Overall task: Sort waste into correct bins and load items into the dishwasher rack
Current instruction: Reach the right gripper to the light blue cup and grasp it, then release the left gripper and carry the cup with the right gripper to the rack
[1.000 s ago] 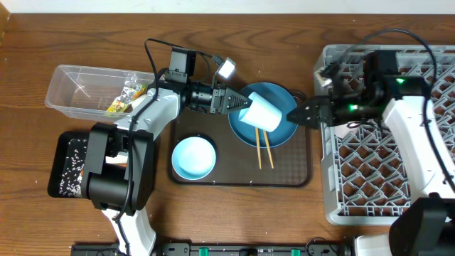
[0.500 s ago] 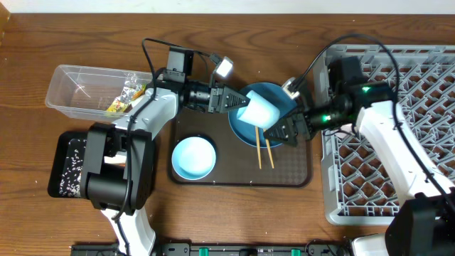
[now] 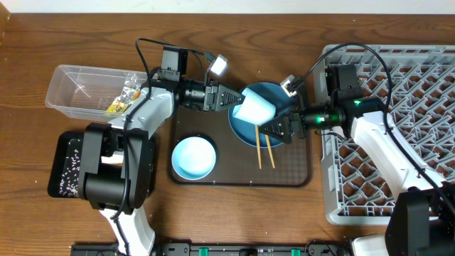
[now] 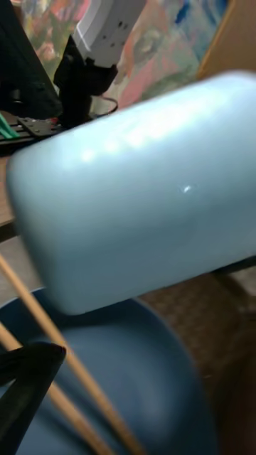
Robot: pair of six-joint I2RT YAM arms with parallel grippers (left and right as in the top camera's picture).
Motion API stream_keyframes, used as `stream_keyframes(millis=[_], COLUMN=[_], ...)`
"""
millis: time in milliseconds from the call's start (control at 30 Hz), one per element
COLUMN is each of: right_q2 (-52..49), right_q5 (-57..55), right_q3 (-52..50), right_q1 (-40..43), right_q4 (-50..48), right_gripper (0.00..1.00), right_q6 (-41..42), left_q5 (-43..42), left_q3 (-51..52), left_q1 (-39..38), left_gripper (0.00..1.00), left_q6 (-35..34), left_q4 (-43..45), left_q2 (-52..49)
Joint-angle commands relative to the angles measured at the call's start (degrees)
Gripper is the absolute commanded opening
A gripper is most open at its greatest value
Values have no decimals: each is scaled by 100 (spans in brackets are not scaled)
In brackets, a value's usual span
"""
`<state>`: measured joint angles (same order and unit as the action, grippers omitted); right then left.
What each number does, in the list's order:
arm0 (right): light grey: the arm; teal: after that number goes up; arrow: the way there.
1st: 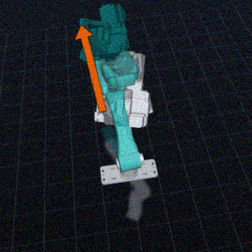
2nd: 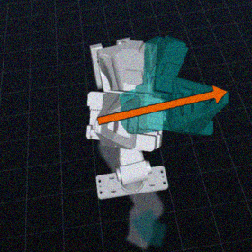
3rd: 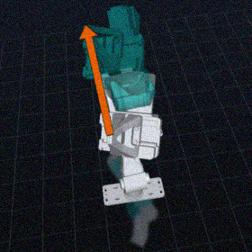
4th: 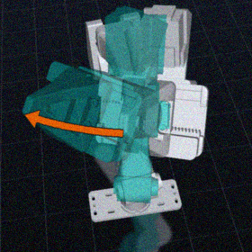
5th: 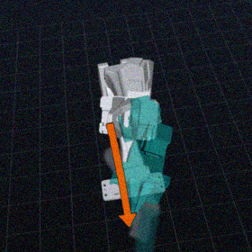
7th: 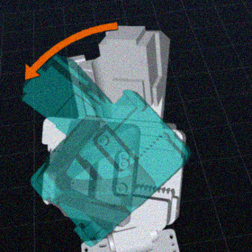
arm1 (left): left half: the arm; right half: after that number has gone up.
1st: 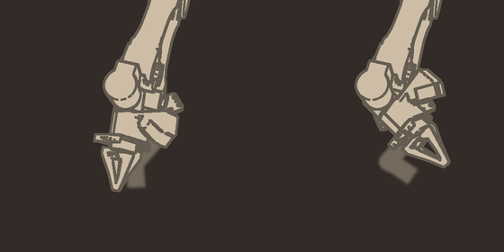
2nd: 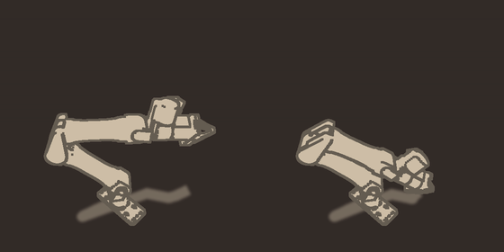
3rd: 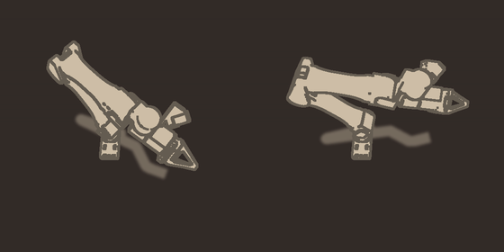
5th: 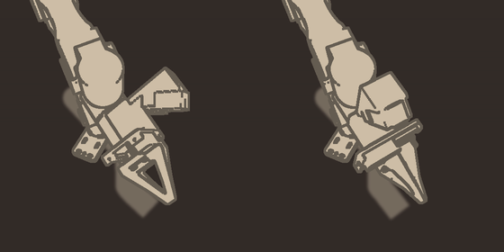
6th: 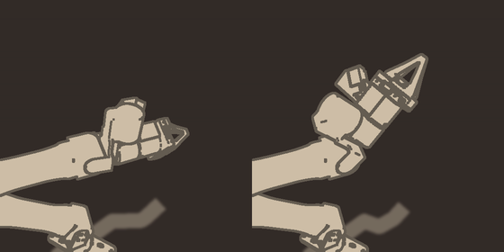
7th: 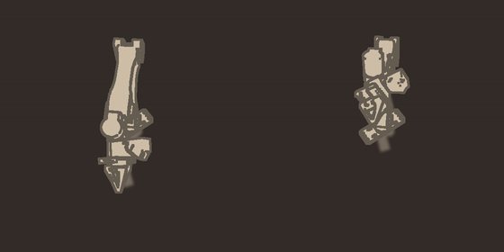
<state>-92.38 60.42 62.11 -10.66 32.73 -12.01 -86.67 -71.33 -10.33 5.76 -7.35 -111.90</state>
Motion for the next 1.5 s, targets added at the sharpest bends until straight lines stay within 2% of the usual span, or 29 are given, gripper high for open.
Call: stream_keyframes(millis=[0,133,233,500,700,1000,1267,1333,1467], right_q2=[11,11,11,13,11,11,11,13,13], right_q5=[439,457,455,455,452,407,334,232,72], right_q3=[-35,-35,-35,-35,-35,-35,-35,-35,-35], right_q1=[-68,-157,-188,-201,-173,229,361,363,363], right_q4=[-116,-153,-181,-479,-931,-1467,-1458,-1451,-1403], right_gripper=[97,86,85,68,60,55,51,51,51], right_q6=[83,83,83,92,391,973,984,984,984], left_q5=[-140,-140,-140,-138,-131,125,365,479,717], left_q3=[-9,-9,-9,-9,-7,-2,-2,-2,-2], left_q1=[2,2,2,2,2,2,2,2,4], left_gripper=[7,6,7,7,7,12,17,22,23], left_q6=[-52,-52,-52,-52,-50,-48,-48,-50,-50], left_q4=[13,13,13,-4,-26,-157,-203,-232,-264], left_q2=[31,31,31,31,31,31,31,31,31])
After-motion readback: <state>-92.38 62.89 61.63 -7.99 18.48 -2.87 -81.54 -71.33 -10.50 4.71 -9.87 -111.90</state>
